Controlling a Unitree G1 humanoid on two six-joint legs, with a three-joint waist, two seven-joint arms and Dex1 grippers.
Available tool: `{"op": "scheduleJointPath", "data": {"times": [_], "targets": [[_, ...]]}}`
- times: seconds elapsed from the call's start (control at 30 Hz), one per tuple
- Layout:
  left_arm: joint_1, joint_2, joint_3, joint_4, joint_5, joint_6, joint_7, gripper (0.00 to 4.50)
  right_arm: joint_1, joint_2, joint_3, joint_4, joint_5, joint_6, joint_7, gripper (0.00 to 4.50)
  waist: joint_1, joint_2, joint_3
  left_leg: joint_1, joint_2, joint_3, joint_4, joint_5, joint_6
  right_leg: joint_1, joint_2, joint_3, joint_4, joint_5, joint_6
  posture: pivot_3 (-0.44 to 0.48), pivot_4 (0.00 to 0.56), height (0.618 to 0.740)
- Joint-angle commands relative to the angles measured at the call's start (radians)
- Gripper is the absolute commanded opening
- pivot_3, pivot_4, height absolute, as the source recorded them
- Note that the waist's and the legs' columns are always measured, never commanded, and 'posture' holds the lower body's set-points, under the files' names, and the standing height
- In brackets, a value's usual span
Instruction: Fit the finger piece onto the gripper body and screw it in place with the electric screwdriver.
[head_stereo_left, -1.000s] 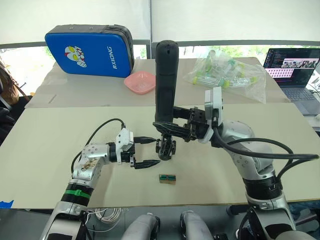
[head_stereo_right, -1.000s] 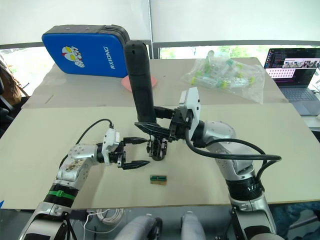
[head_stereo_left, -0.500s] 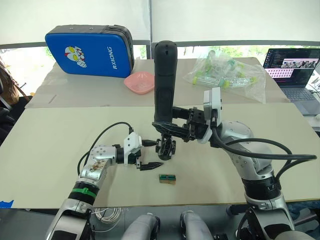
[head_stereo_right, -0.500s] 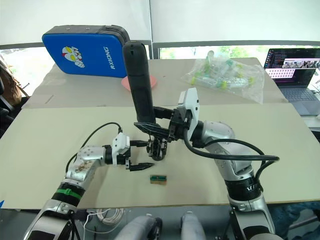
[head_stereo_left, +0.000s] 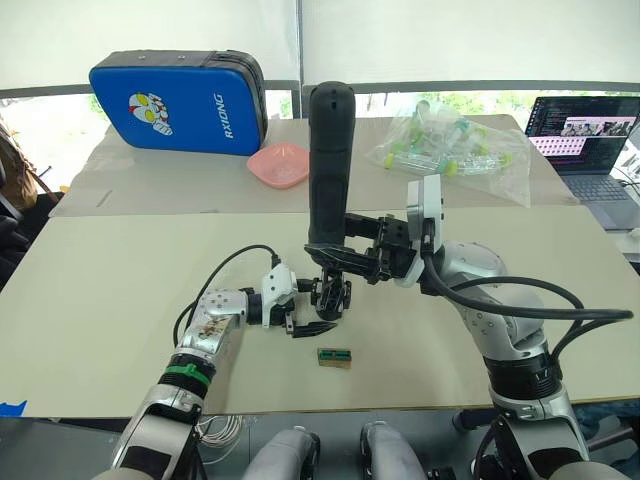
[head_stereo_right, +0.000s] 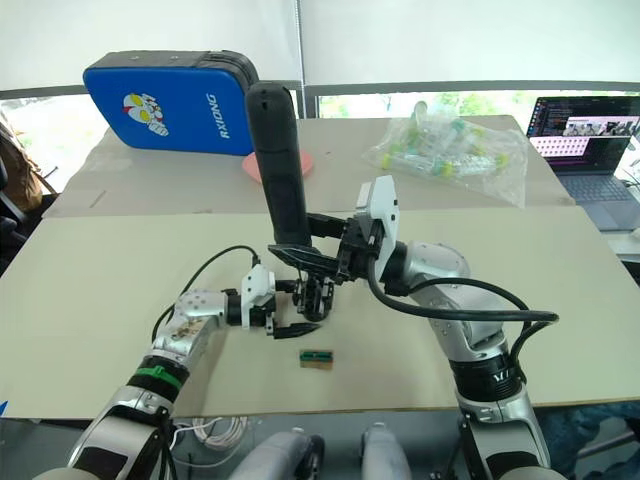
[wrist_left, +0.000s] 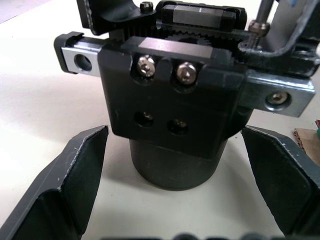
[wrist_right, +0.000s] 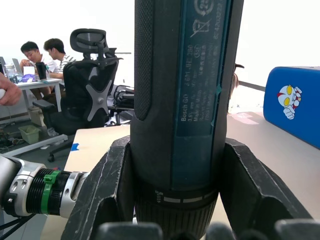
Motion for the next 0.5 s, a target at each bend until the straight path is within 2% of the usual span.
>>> {"op": "scheduleJointPath", "data": {"times": [0.03, 0.37, 0.47, 0.5], "targets": [[-0.017, -0.015, 0.0, 0.017, -0.001, -0.03, -0.007, 4.5, 0.002, -0.002, -0.013, -0.027, 0.0, -0.019, 0.003, 1.95, 0.0, 0.0, 0.0, 0.0, 0.0, 0.0, 0.0, 0.0, 0.0, 0.0, 0.0, 0.0, 0.0, 0.0, 0.0, 0.0, 0.15, 0.74], [-0.011, -0.031, -0.003, 0.02, 0.003, -0.034, -0.009, 4.5, 0.013, -0.003, -0.009, -0.021, -0.012, -0.018, 0.006, 1.95, 0.002, -0.001, -0.002, 0.0, 0.0, 0.0, 0.001, -0.001, 0.001, 0.0, 0.0, 0.0, 0.0, 0.0, 0.0, 0.0, 0.15, 0.74], [-0.007, -0.029, -0.01, 0.017, 0.011, -0.038, -0.015, 3.63, 0.013, -0.001, -0.007, -0.018, -0.014, -0.019, 0.006, 1.95, 0.002, -0.001, -0.002, 0.001, 0.0, 0.0, 0.001, -0.001, 0.001, 0.001, 0.0, 0.0, 0.0, 0.0, 0.0, 0.0, 0.15, 0.74], [-0.006, -0.029, -0.011, 0.017, 0.013, -0.038, -0.015, 3.15, 0.013, -0.001, -0.007, -0.017, -0.015, -0.019, 0.006, 1.95, 0.002, -0.001, -0.003, 0.001, 0.0, 0.0, 0.001, -0.001, 0.001, 0.001, 0.0, 0.0, 0.0, 0.0, 0.0, 0.0, 0.15, 0.74]]}}
